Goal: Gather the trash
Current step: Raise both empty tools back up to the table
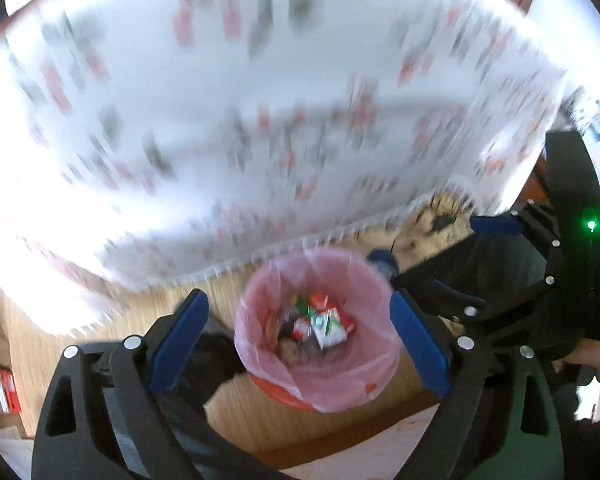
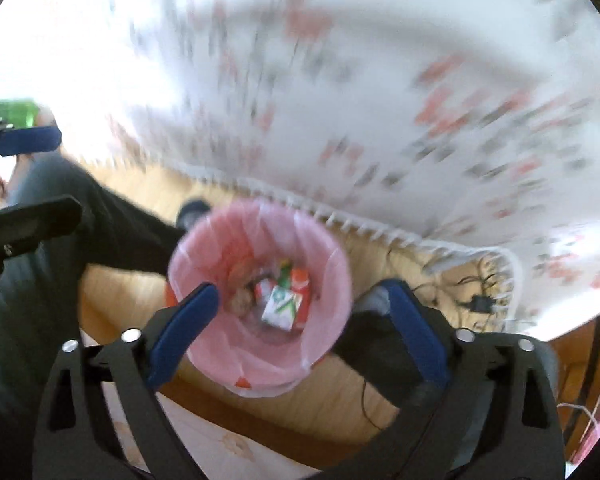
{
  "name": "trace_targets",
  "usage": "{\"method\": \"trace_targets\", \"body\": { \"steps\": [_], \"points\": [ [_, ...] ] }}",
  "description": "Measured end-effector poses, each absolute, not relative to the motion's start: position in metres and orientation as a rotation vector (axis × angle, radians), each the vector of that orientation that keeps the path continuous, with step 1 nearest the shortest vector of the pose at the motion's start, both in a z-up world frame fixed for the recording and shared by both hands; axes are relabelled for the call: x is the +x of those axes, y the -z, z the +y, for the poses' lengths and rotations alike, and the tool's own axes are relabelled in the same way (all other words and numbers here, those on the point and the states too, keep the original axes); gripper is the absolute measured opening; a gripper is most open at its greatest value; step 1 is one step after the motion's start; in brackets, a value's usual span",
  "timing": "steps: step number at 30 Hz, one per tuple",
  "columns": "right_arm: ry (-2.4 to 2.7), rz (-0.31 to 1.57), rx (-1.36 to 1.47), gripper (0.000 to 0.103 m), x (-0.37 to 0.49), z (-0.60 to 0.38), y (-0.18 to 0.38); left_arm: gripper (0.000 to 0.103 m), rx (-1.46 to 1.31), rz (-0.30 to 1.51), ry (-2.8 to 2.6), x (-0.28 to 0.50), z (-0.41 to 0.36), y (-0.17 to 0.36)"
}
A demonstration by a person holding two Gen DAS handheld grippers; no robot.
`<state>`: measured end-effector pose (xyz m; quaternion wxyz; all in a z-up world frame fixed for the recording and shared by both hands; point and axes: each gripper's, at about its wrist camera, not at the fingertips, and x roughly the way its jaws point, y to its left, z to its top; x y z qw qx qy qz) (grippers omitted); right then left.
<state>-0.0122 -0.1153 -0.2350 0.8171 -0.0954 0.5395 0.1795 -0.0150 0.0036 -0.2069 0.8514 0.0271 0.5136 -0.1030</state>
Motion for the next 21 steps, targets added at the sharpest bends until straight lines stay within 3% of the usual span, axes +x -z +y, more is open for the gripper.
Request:
{"method": "trace_targets", "body": {
  "steps": [2, 11, 21],
  "points": [
    [-0.373, 1.089, -0.175, 0.097, -0.012, -0.125, 0.202, 0.098, 0.047, 1.009, 0.217, -0.016, 0.006, 0.168],
    [-0.351, 0.845, -0.158, 0.097, 0.031, -0.140, 0.076, 0.098, 0.095, 0.758, 0.208, 0.016, 0.013, 0.042],
    [-0.279, 0.707, -0.149, 0.097, 0.165, -0.155, 0.019, 0.098, 0.108, 0.669, 0.198, 0.131, 0.004, 0.001]
  ]
}}
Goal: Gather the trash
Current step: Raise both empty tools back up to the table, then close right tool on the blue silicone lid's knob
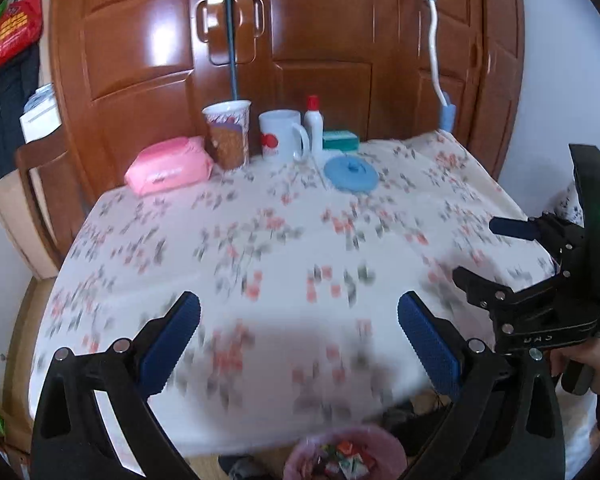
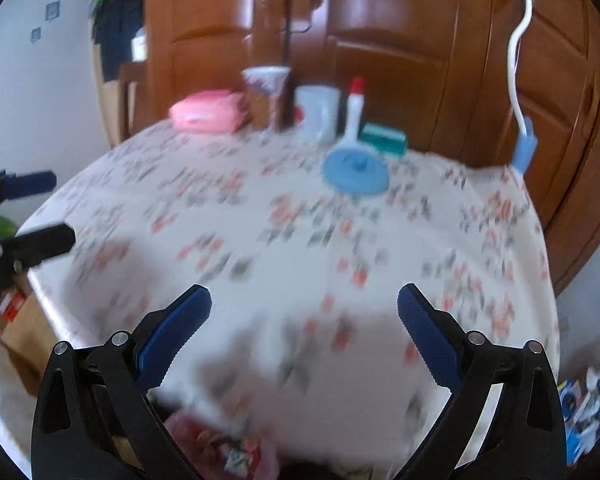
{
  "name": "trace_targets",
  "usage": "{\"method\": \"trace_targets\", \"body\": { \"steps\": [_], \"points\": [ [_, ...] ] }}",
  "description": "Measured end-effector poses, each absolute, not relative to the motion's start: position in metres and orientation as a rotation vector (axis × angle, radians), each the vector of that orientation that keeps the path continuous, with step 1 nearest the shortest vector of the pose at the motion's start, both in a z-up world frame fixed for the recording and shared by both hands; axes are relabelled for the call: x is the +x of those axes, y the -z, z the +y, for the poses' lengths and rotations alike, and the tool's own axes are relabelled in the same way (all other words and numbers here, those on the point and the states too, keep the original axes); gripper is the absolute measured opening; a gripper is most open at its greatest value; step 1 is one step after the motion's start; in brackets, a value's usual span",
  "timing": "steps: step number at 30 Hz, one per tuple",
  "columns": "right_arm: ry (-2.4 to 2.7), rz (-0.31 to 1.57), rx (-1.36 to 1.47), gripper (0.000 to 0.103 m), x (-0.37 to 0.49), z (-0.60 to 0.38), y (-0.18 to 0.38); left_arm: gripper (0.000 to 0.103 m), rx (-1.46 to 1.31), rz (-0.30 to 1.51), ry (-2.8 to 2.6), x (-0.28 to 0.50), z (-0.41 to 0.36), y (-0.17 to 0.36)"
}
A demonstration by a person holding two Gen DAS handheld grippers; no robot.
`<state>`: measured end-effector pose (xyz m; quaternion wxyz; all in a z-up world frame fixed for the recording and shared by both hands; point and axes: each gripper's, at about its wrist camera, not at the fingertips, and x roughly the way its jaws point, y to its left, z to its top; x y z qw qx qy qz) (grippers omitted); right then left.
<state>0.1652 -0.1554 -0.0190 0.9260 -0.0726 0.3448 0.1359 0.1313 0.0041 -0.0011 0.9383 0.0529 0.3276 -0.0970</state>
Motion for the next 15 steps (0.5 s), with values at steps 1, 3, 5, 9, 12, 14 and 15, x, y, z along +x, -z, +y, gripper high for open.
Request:
{"method": "trace_targets", "body": {
  "steps": [1, 3, 5, 9, 12, 14, 15],
  "points": [
    [-0.269, 0.701, -0.141, 0.097, 0.178, -0.159, 0.017, 0.098, 0.113, 0.668, 0.194, 0.148, 0.001, 0.002],
    [-0.258, 0.697, -0.119, 0.096, 0.207, -0.163, 0.014, 0.098, 0.114, 0.670, 0.194, 0.172, 0.000, 0.003],
    [-0.244, 0.692, -0.108, 0.096, 0.232, -0.164, 0.014, 0.098, 0.103, 0.677, 0.194, 0.205, -0.004, 0.007],
    [-0.237, 0.724, -0.102, 0.088, 0.287, -0.164, 0.023, 0.098, 0.093, 0.703, 0.200, 0.261, -0.008, 0.019],
    [-0.229, 0.740, -0.100, 0.081, 0.318, -0.162, 0.032, 0.098, 0.111, 0.718, 0.193, 0.296, -0.011, 0.029],
    [-0.223, 0.751, -0.090, 0.075, 0.337, -0.163, 0.038, 0.098, 0.103, 0.732, 0.199, 0.317, -0.011, 0.035],
    [-0.224, 0.758, -0.084, 0.070, 0.343, -0.163, 0.041, 0.098, 0.099, 0.735, 0.200, 0.326, -0.011, 0.038]
  ]
}}
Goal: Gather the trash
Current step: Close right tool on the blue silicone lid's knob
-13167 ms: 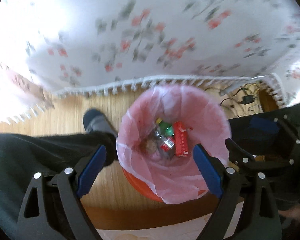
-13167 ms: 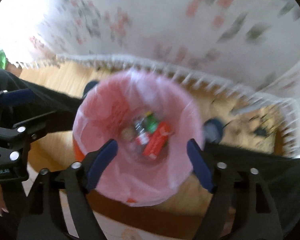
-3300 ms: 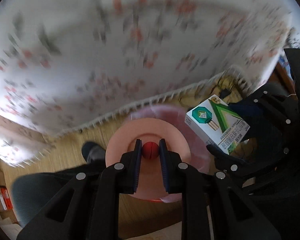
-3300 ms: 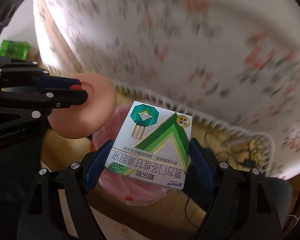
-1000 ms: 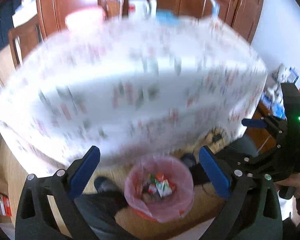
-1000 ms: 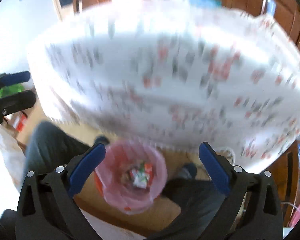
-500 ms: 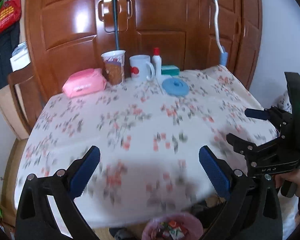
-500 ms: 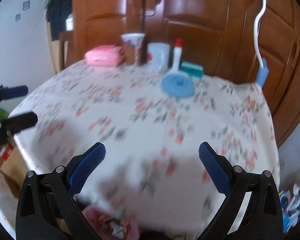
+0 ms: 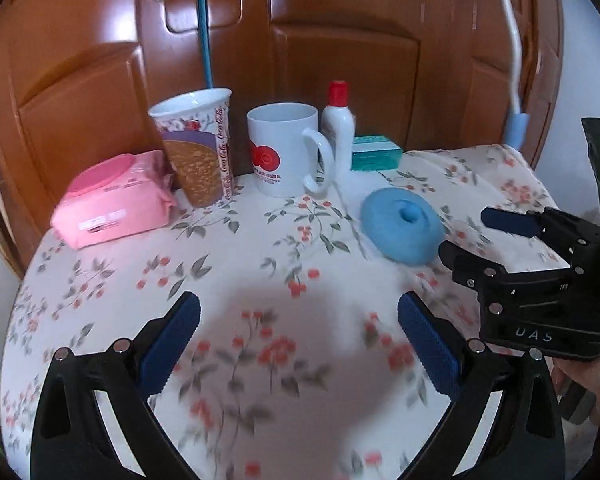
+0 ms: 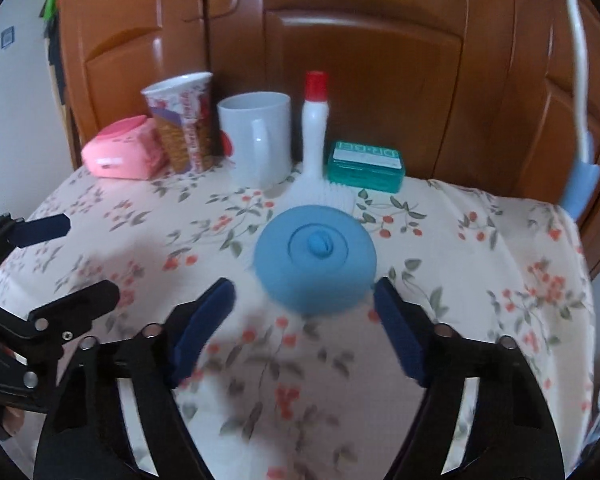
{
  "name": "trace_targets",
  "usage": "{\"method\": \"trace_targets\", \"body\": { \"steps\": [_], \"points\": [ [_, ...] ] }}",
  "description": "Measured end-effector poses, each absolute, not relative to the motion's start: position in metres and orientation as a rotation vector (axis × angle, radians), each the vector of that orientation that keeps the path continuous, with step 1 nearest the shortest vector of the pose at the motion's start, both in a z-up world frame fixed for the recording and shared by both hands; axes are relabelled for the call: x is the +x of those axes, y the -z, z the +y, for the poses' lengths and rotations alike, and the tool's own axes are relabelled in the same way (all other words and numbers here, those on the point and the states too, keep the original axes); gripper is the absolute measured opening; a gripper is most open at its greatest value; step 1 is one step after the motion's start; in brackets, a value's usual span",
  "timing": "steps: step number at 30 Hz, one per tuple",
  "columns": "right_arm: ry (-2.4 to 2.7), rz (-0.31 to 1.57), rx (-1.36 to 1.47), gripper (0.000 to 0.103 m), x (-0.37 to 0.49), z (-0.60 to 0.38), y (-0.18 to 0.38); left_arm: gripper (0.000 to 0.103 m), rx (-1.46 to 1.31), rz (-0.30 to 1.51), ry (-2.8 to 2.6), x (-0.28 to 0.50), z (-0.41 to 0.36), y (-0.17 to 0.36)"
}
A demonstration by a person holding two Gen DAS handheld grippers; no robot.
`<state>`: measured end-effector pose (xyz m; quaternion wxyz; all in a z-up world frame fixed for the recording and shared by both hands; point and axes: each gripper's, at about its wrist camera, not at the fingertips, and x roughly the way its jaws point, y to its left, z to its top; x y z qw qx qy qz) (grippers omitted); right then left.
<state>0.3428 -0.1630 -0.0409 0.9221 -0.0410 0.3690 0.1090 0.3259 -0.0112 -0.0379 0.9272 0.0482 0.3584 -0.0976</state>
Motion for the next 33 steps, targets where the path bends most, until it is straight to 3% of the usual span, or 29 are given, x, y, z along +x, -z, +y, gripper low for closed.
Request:
{"method": "trace_targets", "body": {
  "steps": [4, 9, 13, 33],
  "points": [
    [-0.222, 0.779, -0.074, 0.055, 0.366, -0.163, 0.052, 0.098, 0.086, 0.746, 0.216, 0.357, -0.011, 0.048],
    [-0.219, 0.794, -0.087, 0.050, 0.383, -0.161, 0.060, 0.098, 0.075, 0.752, 0.216, 0.374, -0.010, 0.055],
    [-0.215, 0.817, -0.081, 0.026, 0.394, -0.162, 0.062, 0.098, 0.085, 0.758, 0.224, 0.380, -0.013, 0.060],
    [-0.156, 0.810, -0.079, 0.025, 0.382, -0.199, 0.058, 0.098, 0.089, 0.759, 0.263, 0.394, -0.051, 0.060]
  ]
}}
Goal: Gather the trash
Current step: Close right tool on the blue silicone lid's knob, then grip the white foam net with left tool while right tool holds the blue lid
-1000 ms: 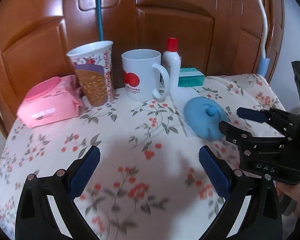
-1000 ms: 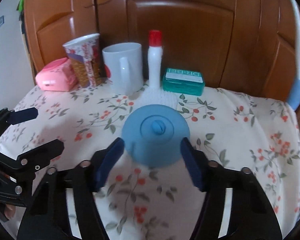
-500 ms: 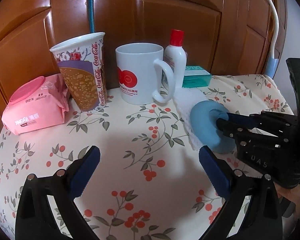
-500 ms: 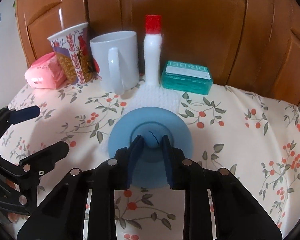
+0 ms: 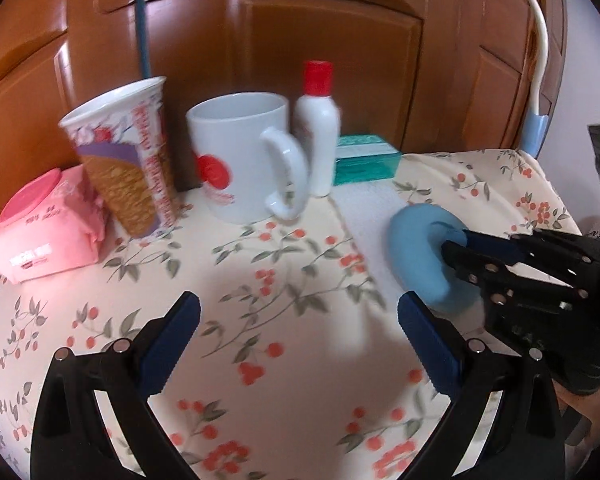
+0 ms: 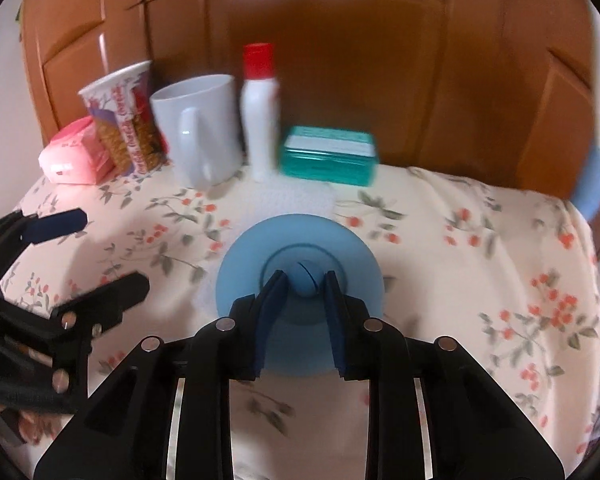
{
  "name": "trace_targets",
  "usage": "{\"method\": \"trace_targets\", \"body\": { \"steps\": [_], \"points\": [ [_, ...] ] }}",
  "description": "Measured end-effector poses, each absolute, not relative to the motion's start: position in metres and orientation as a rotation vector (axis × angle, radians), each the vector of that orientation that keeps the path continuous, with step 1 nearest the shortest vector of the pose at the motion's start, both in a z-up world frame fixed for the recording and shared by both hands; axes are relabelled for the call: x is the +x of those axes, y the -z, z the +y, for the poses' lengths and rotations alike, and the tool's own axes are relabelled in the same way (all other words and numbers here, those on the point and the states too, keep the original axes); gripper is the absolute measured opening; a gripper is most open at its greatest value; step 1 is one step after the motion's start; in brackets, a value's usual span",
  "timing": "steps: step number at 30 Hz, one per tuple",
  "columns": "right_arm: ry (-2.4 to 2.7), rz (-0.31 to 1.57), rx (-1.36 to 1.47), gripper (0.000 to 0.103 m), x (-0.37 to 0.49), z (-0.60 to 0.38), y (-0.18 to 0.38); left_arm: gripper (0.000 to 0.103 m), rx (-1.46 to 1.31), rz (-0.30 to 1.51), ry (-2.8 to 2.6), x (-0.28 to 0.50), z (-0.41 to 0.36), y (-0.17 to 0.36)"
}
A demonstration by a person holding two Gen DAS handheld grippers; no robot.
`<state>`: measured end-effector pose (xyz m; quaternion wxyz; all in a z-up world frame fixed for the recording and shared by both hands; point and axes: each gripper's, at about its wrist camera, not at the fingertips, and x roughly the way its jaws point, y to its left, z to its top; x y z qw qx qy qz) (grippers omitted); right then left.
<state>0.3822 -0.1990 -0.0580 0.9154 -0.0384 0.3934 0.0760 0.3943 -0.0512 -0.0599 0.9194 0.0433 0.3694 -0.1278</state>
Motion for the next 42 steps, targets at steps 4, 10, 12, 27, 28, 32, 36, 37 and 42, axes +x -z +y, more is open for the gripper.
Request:
{"method": "trace_targets", "body": {
  "steps": [4, 10, 12, 27, 28, 32, 36, 37, 42],
  "points": [
    [-0.168, 0.819, -0.039, 0.025, 0.368, -0.221, 0.057, 0.098, 0.088, 0.769, 0.296, 0.400, -0.075, 0.061],
    [-0.112, 0.813, -0.068, 0.025, 0.346, -0.246, 0.056, 0.098, 0.120, 0.792, 0.321, 0.409, -0.116, 0.069],
    [-0.108, 0.817, -0.054, 0.025, 0.342, -0.255, 0.058, 0.097, 0.131, 0.807, 0.308, 0.417, -0.127, 0.072],
    [-0.128, 0.824, -0.024, 0.025, 0.335, -0.271, 0.064, 0.029, 0.146, 0.894, 0.231, 0.460, -0.152, 0.093],
    [-0.132, 0.825, -0.024, 0.025, 0.335, -0.270, 0.064, 0.026, 0.139, 0.894, 0.235, 0.458, -0.151, 0.092],
    [-0.145, 0.824, -0.026, 0.025, 0.335, -0.268, 0.064, 0.023, 0.076, 0.900, 0.262, 0.445, -0.135, 0.090],
    [-0.163, 0.819, -0.025, 0.025, 0.332, -0.261, 0.061, 0.023, 0.072, 0.890, 0.285, 0.424, -0.125, 0.088],
    [-0.168, 0.817, -0.025, 0.025, 0.332, -0.259, 0.060, 0.023, 0.070, 0.892, 0.290, 0.418, -0.121, 0.085],
    [-0.218, 0.807, -0.037, 0.025, 0.330, -0.238, 0.052, 0.023, 0.071, 0.870, 0.295, 0.385, -0.109, 0.071]
  ]
}}
